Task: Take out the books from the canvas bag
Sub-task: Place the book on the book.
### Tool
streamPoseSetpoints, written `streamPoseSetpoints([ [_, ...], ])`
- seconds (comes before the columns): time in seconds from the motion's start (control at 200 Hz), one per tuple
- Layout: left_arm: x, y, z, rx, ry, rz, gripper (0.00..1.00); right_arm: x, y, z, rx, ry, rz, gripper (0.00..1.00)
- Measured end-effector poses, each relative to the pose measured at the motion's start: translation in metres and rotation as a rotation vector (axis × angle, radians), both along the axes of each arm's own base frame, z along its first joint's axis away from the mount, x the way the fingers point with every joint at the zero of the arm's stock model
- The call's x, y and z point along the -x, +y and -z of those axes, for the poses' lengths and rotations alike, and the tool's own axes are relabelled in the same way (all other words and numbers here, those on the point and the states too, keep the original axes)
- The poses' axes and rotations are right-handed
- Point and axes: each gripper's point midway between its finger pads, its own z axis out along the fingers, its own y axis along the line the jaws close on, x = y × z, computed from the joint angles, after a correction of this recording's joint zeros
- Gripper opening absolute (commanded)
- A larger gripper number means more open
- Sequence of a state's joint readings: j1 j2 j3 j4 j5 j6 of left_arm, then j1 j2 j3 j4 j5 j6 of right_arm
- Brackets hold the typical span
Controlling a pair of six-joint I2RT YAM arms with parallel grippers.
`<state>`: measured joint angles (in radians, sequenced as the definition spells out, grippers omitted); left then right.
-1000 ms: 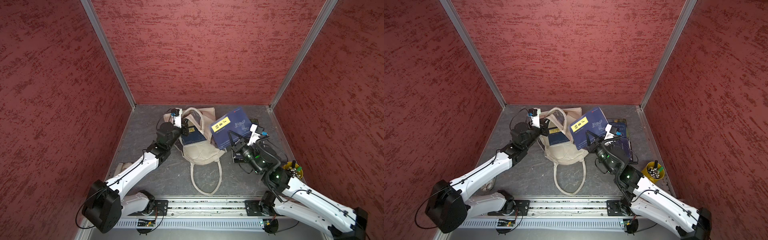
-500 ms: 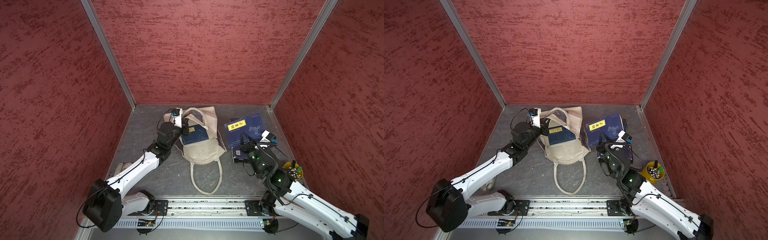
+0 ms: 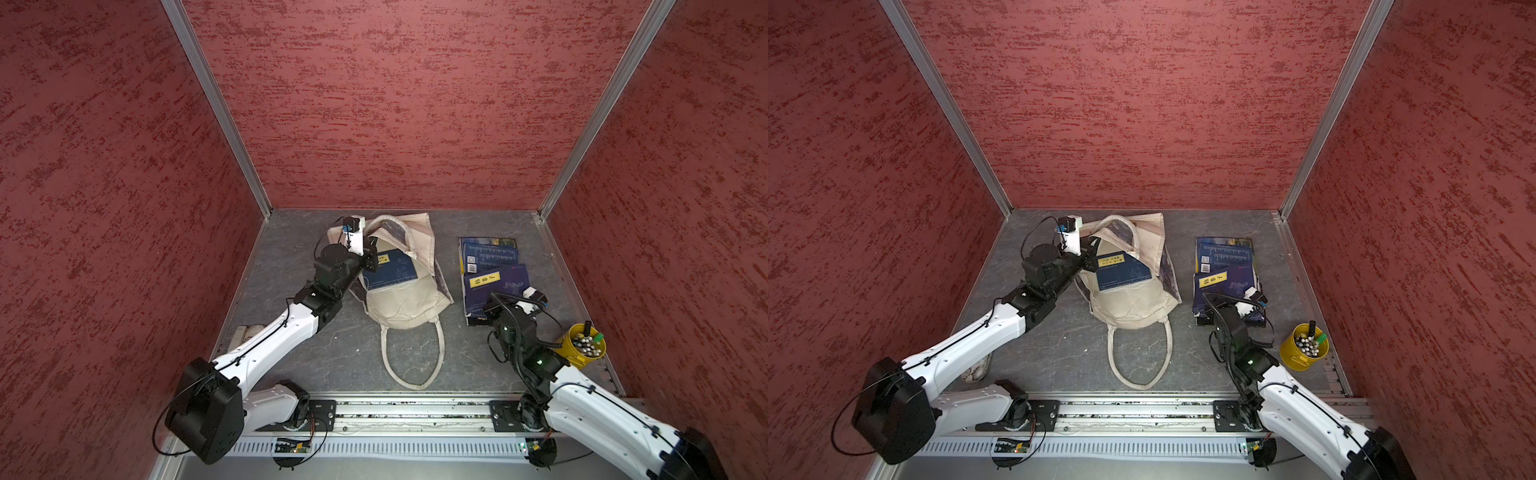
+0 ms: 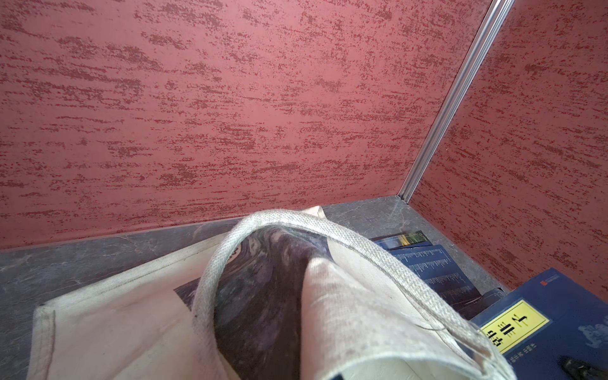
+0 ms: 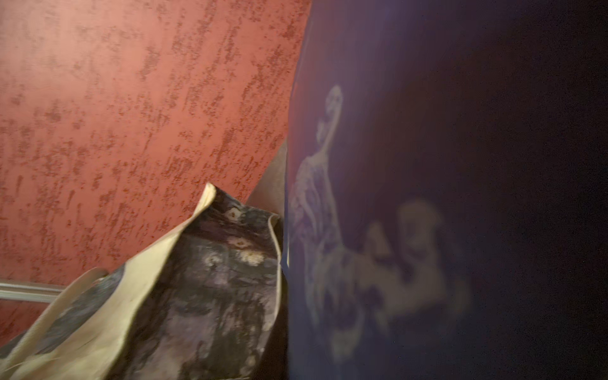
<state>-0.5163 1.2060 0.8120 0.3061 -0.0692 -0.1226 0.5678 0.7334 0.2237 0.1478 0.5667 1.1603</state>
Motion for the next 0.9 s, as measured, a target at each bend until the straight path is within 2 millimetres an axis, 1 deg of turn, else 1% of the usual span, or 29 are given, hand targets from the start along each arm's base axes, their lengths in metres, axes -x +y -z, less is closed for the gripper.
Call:
streamPoseSetpoints([
  [0.055,0.0,0.0,0.0,0.0,0.0,0.0,0.0,0.0,-0.006,0.012,-0.02,0.015,0.015,0.0],
  [0.115,0.0,0.0,0.0,0.0,0.0,0.001,0.0,-0.001,-0.009,0.02,-0.044,0.019,0.024,0.0],
  [0.311,0.0,0.0,0.0,-0.001,0.0,0.002,0.0,-0.01,-0.012,0.033,-0.116,0.018,0.035,0.0],
  [0.406,0.0,0.0,0.0,-0.001,-0.001,0.002,0.0,-0.013,-0.014,0.043,-0.16,0.032,0.038,0.0],
  [0.426,0.0,0.0,0.0,-0.002,-0.001,0.002,0.0,-0.013,-0.015,0.045,-0.17,0.035,0.04,0.02],
  [0.486,0.0,0.0,0.0,-0.004,-0.002,0.002,0.0,-0.013,-0.016,0.05,-0.193,0.039,0.039,0.12],
  [0.546,0.0,0.0,0.0,-0.004,-0.002,0.002,0.0,-0.013,-0.017,0.05,-0.205,0.039,0.037,0.22],
  [0.646,0.0,-0.001,0.0,-0.005,-0.003,0.002,0.0,-0.01,-0.018,0.049,-0.216,0.041,0.038,0.46],
  [0.761,0.0,-0.001,0.0,-0.006,-0.003,0.003,0.0,-0.006,-0.02,0.043,-0.229,0.03,0.041,0.68],
  [0.807,0.0,-0.001,0.0,-0.006,-0.003,0.004,0.0,-0.005,-0.02,0.041,-0.233,0.027,0.04,0.79],
  [0.827,0.0,-0.001,0.0,-0.006,-0.003,0.005,0.0,-0.005,-0.021,0.04,-0.237,0.025,0.041,0.93],
  [0.837,0.001,-0.001,0.0,-0.006,-0.003,0.006,0.0,-0.004,-0.021,0.039,-0.24,0.024,0.041,0.97],
  [0.897,0.001,-0.001,0.0,-0.006,-0.003,0.006,0.0,-0.004,-0.019,0.033,-0.252,0.011,0.032,0.99],
])
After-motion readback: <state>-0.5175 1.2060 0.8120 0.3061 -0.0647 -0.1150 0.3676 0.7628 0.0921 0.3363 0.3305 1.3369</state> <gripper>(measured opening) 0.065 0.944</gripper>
